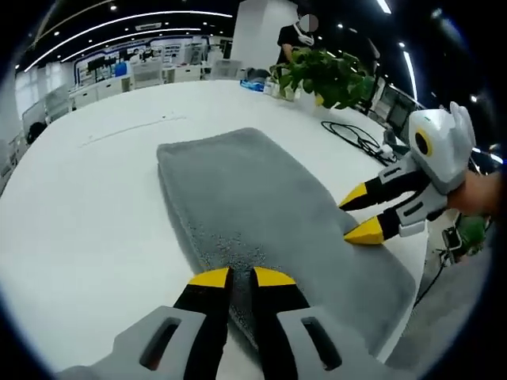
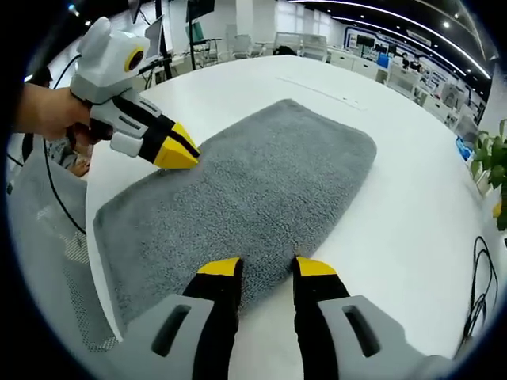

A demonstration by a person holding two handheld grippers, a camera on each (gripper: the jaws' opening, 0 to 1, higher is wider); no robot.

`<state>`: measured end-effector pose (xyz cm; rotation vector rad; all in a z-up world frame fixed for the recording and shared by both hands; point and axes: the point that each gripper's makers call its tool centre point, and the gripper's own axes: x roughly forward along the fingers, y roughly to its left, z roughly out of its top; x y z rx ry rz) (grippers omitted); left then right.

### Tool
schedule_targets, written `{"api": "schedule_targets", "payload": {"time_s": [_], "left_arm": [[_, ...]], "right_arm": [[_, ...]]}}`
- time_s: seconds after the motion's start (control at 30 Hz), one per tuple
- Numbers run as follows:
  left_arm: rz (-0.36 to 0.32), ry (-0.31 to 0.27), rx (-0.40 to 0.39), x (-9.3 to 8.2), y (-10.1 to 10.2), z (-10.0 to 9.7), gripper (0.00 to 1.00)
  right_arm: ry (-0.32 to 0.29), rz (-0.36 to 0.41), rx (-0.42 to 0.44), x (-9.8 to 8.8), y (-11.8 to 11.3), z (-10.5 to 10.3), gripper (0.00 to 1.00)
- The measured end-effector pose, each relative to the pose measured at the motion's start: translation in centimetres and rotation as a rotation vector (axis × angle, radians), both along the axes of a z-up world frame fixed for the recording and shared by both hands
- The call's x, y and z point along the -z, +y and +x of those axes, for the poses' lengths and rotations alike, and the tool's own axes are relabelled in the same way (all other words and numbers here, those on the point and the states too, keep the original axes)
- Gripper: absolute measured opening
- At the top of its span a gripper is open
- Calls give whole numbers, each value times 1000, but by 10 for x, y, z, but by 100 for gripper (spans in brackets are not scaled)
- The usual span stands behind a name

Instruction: Fold the towel on the table until its edges align and the towel forms a compact rectangular stack.

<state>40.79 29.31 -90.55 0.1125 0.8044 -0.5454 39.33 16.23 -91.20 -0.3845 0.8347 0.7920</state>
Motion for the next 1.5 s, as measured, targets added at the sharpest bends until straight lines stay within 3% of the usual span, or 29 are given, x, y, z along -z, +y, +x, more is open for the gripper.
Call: {"api": "schedule_targets", "payload": {"time_s": [0.1, 0.3, 0.37, 0.47, 0.67, 0.83, 0.97, 1.17, 1.23, 1.33, 1.5], "left_arm": [[77, -28, 82, 1, 3, 3, 9], [95, -34, 109, -4, 7, 5, 12], [84, -42, 111, -9, 9, 3, 15], [16, -45, 88, -17, 10, -1, 17], [-8, -56, 106, -30, 6, -13, 17], [-26, -70, 148, -39, -3, -22, 18], [-3, -56, 212, -32, -11, -36, 18], [26, -29, 240, -18, -10, -53, 18], [56, -25, 253, -14, -6, -56, 17], [154, -18, 312, -1, 6, -64, 17], [131, -24, 291, -3, 7, -64, 17]], "right_arm": [[1, -2, 1, 0, 1, 1, 25], [-32, -23, -16, -2, 5, 2, 26], [-46, -1, -16, -7, 5, 1, 27], [-57, 87, 14, -16, 10, 3, 32], [-80, 80, -28, -25, 13, -6, 30], [-81, 126, -91, -35, 21, -17, 29], [-86, 117, -127, -32, 18, -23, 27], [-60, 132, -151, -25, 13, -34, 25], [-55, 123, -170, -21, 11, -37, 25], [-37, 110, -190, -14, 7, -44, 20], [-38, 87, -211, -6, 4, -54, 20]]}}
